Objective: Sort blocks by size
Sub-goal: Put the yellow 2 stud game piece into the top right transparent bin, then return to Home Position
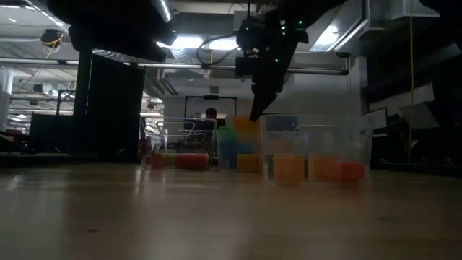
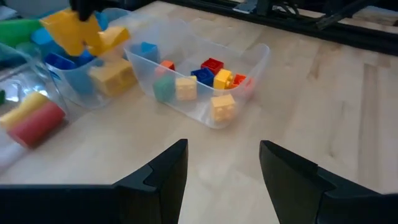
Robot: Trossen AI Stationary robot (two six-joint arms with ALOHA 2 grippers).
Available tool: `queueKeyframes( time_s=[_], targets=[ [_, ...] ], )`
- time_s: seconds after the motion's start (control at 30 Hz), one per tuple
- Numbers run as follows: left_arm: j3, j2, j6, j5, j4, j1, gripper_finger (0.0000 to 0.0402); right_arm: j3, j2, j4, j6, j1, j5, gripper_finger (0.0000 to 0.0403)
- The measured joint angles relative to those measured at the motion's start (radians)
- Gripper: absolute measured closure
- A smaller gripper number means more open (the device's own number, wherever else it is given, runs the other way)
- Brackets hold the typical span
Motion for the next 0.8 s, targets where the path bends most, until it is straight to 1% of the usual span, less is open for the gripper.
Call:
queueKeyframes(
  time_s=[0.2,0.27,0.37,0.43,0.53,0.63,0.73,0.8],
  targets=[
    [0.000,0.000,0.029,-0.017,0.012,0.079,0.0218,0.003,0.009,-0.004,-0.074,0.012,0.071,0.0307],
    [0.000,-0.001,0.058,-0.017,0.013,0.117,0.0218,0.022,0.010,-0.035,-0.072,0.011,0.097,0.0297],
    [0.000,-0.025,0.194,0.015,0.036,0.182,0.0218,0.094,0.009,-0.137,-0.066,0.010,0.102,0.0292],
    [0.000,-0.068,0.315,0.047,0.073,0.231,0.0218,0.148,0.009,-0.211,-0.066,0.010,0.100,0.0291],
    [0.000,-0.151,0.497,0.121,0.136,0.309,0.0218,0.233,0.005,-0.267,-0.069,0.010,0.084,0.0291],
    [0.000,-0.242,0.642,0.237,0.166,0.391,0.0218,0.293,-0.003,-0.282,-0.071,0.009,0.064,0.0290],
    [0.000,-0.322,0.716,0.343,0.161,0.465,0.0218,0.325,-0.017,-0.289,-0.072,0.008,0.056,0.0290],
    [0.000,-0.360,0.741,0.394,0.150,0.499,0.0218,0.328,-0.035,-0.304,-0.071,0.008,0.044,0.0290]
  ],
)
